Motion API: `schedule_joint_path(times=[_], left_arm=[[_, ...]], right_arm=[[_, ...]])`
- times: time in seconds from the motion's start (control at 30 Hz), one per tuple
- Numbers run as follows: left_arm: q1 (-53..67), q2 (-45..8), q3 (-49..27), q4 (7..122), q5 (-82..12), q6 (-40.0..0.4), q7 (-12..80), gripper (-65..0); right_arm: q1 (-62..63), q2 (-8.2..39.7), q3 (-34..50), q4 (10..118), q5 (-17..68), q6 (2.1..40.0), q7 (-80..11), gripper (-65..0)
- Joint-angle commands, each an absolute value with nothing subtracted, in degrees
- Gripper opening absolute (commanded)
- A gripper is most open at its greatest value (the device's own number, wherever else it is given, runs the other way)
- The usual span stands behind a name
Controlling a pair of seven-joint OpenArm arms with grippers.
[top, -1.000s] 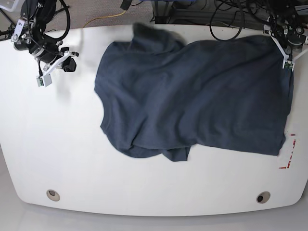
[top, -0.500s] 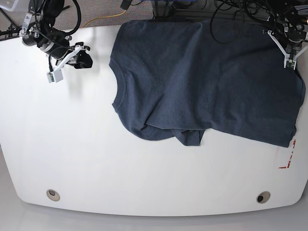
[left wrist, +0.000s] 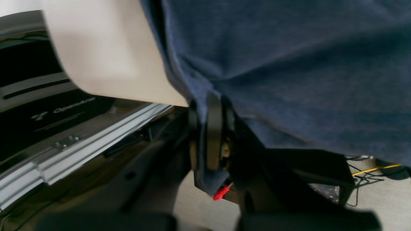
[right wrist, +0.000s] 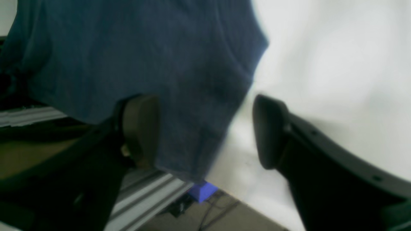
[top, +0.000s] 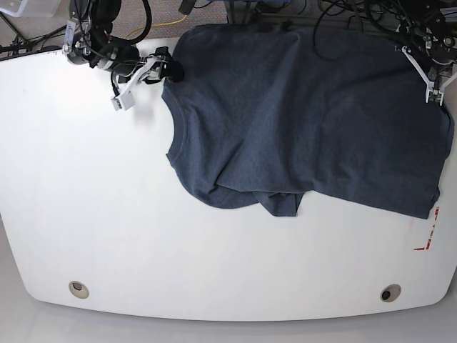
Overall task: Fold the T-shirt properly
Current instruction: 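Adjust the right gripper's grip on the T-shirt shoulder edge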
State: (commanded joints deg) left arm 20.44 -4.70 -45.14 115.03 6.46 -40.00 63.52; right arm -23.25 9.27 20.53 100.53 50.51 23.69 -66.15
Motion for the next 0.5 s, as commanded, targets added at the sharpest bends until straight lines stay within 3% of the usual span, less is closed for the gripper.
schedule_joint_path(times=[0.27, 0.5], left_arm=[[20.6, -4.7, -45.2, 115.0, 6.5, -40.0, 61.2, -65.0], [20.5, -4.7, -45.2, 115.0, 6.5, -40.0, 61.2, -65.0]], right_arm=[[-22.4, 9.1, 17.5, 98.9, 50.4, 23.6, -64.9, -26.0], [-20.0, 9.0, 15.6, 96.9, 50.4, 23.5, -60.6, -47.7]])
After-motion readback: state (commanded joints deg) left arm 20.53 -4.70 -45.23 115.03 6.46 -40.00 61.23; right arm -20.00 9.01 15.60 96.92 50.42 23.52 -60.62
